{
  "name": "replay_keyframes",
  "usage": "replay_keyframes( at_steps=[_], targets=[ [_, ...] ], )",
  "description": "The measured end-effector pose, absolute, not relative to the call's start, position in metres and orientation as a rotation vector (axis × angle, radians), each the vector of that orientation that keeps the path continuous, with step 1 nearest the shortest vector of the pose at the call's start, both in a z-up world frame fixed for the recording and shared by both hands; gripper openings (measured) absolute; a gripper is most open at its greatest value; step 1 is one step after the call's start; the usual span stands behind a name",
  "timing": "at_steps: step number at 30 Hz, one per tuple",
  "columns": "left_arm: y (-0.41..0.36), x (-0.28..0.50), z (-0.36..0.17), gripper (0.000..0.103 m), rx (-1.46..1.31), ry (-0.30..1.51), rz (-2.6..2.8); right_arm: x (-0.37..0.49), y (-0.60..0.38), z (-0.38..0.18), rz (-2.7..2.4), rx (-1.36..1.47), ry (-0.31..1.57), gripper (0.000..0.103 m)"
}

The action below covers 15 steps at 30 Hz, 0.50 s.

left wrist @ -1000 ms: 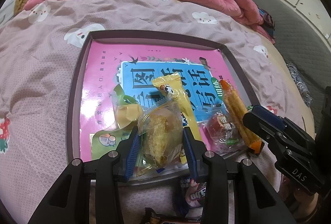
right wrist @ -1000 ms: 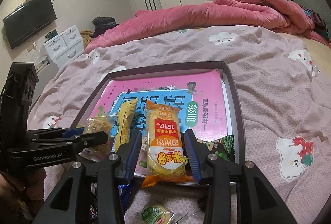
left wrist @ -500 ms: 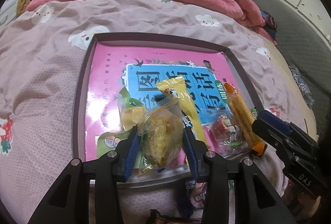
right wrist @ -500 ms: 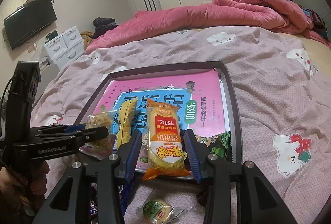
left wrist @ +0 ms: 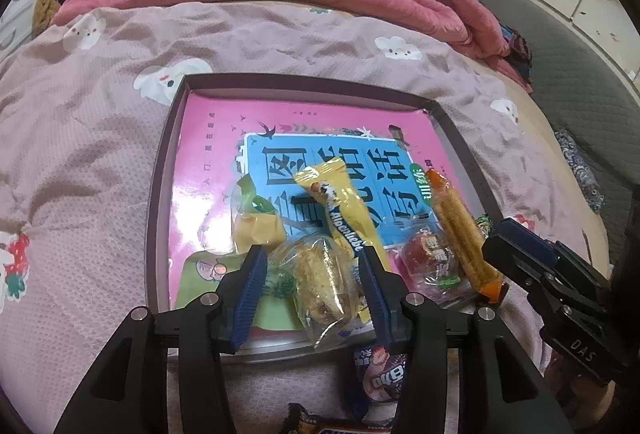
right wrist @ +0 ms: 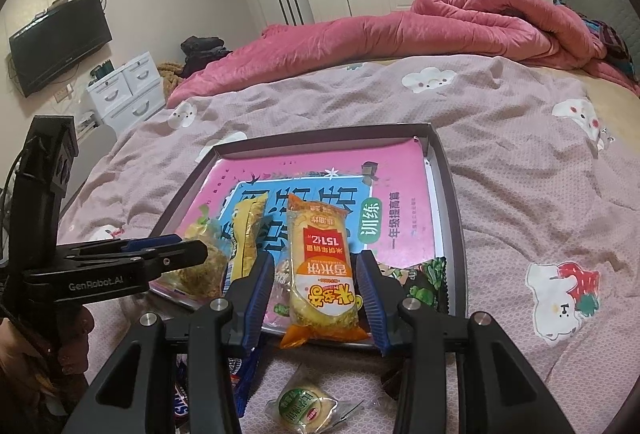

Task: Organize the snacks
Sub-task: 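Open both grippers and pull them back from the tray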

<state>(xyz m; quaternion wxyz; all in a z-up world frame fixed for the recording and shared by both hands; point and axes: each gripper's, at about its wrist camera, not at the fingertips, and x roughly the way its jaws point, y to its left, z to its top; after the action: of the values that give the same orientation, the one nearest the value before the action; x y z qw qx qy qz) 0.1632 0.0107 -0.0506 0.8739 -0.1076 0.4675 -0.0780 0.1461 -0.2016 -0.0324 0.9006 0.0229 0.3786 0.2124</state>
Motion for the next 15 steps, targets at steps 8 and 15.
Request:
replay_keyframes(
  at_steps=[8, 15],
  targets=[
    [0.010, 0.160, -0.045, 0.055, -0.220, 0.967, -0.165, 0.145, -0.204, -0.028, 0.438, 0.054, 0.764, 0.049],
    [0.011, 0.158, -0.039, 0.059, -0.218, 0.956, -0.165, 0.144, -0.205, -0.026, 0.436, 0.058, 0.754, 0.052]
  ],
)
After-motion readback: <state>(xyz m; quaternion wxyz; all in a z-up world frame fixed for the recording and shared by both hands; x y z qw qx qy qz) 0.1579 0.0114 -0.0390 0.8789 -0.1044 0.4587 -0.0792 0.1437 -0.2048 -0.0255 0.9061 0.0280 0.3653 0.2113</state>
